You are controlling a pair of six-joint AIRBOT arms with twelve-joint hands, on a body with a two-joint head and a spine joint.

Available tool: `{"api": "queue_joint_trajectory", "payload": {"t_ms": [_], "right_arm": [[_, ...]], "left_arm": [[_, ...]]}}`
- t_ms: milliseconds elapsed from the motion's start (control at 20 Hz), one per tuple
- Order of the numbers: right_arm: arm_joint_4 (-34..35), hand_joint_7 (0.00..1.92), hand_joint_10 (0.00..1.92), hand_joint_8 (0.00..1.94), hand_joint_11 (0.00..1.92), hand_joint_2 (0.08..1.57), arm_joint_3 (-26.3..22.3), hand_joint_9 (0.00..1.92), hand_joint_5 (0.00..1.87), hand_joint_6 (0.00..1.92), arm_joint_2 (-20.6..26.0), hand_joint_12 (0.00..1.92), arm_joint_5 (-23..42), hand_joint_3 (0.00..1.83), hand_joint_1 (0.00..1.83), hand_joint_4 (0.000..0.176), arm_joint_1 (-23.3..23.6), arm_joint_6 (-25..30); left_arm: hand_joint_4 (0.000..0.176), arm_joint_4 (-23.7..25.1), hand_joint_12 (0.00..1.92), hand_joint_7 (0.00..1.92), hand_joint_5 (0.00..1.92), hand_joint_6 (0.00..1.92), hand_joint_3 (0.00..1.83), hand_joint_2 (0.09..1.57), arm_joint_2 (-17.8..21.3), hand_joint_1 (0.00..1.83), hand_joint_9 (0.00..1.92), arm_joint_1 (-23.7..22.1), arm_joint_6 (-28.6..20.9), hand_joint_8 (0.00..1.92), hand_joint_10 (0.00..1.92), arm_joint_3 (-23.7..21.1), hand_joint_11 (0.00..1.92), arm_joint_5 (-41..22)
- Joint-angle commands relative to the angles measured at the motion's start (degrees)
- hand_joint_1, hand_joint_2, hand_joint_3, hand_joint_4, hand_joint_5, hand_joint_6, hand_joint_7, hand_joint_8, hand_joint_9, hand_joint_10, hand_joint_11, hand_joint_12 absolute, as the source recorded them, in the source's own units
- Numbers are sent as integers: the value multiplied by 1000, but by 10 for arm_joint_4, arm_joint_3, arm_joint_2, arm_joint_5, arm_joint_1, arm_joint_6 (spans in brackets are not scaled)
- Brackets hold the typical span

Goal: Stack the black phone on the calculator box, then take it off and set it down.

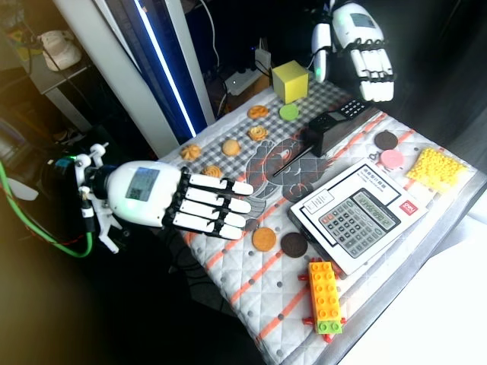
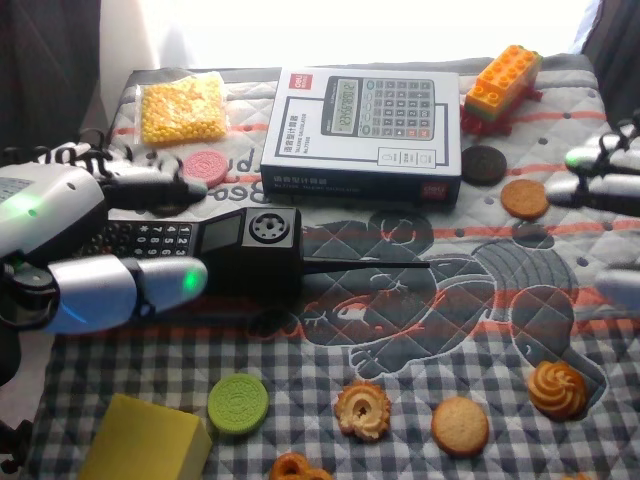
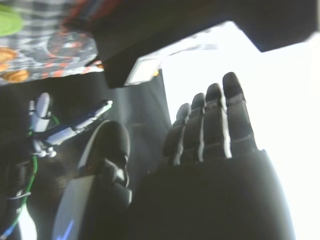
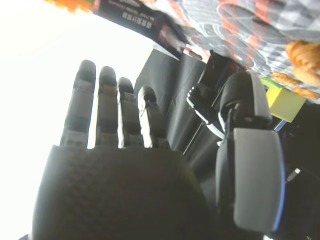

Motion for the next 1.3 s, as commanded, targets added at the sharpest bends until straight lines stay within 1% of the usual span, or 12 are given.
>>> {"api": "queue_joint_trajectory", "payload": {"t_ms": [0, 50, 200, 250, 350, 550, 700, 900, 1000, 1050, 1100, 1250], "right_arm": [[11, 354, 12, 6, 171, 1335, 2, 329, 471, 7, 1, 604, 64, 11, 64, 52, 7, 0], [11, 376, 7, 4, 187, 1340, 2, 348, 479, 2, 1, 610, 64, 1, 98, 65, 7, 0], [10, 380, 6, 4, 174, 1337, 2, 351, 469, 0, 1, 605, 64, 0, 97, 72, 7, 0], [10, 379, 0, 2, 156, 1344, 2, 340, 464, 0, 1, 591, 64, 1, 132, 54, 7, 0], [10, 383, 2, 2, 160, 1341, 2, 336, 475, 3, 1, 584, 64, 0, 161, 64, 7, 0], [6, 415, 2, 1, 178, 1341, 2, 362, 476, 1, 0, 620, 64, 0, 162, 84, 8, 0], [4, 449, 6, 6, 144, 1341, 2, 393, 489, 4, -1, 734, 64, 2, 148, 70, 8, 0], [0, 466, 0, 0, 194, 1351, 2, 404, 500, 0, -2, 640, 64, 1, 149, 47, 8, 0], [-2, 455, 1, 3, 203, 1361, 2, 396, 509, 1, -2, 588, 64, 4, 143, 34, 9, 0], [-4, 453, 2, 1, 209, 1384, 2, 399, 497, 1, -4, 582, 64, 10, 108, 40, 9, 0], [-5, 474, 8, 6, 236, 1400, 2, 423, 499, 2, -4, 588, 64, 10, 69, 48, 9, 0], [-7, 507, 11, 11, 224, 1419, 2, 449, 515, 4, -4, 565, 61, 8, 1, 33, 9, 0]], "left_arm": [[50, 7, 879, 460, 489, 6, 6, 1129, -4, 319, 416, -8, -2, 6, 20, 6, 13, -55], [19, 5, 892, 457, 516, 9, 0, 1111, -8, 374, 420, -13, -2, 0, 9, 12, 4, -49], [51, 2, 852, 382, 453, 0, 0, 1068, -26, 431, 382, -42, -2, 0, 0, 42, 0, -11], [121, 2, 809, 323, 335, 0, 0, 1017, -34, 458, 345, -58, -1, 0, 0, 54, 0, 6], [170, 2, 689, 198, 198, 0, 0, 948, -45, 542, 254, -78, -1, 2, 0, 73, 0, 34], [175, -11, 583, 165, 119, 0, 1, 897, -53, 621, 228, -88, 25, 3, 4, 86, 0, 79], [176, -50, 683, 282, 204, 21, 0, 883, -61, 668, 314, -89, 115, 19, 20, 84, 0, 94], [78, -66, 747, 451, 403, 9, 2, 898, -75, 688, 443, -91, 117, 6, 14, 101, 0, 114], [18, -73, 839, 556, 499, 10, 8, 1104, -83, 633, 552, -97, 117, 5, 18, 112, 40, 124], [0, -80, 899, 807, 728, 10, 0, 1204, -85, 1196, 759, -98, 117, 943, 53, 115, 138, 123], [0, -83, 1065, 963, 817, 839, 0, 1164, -86, 1335, 776, -98, 117, 949, 1130, 116, 259, 120], [0, -87, 1244, 972, 809, 1196, 1, 1158, -86, 1365, 796, -100, 117, 919, 1382, 111, 461, 88]]}}
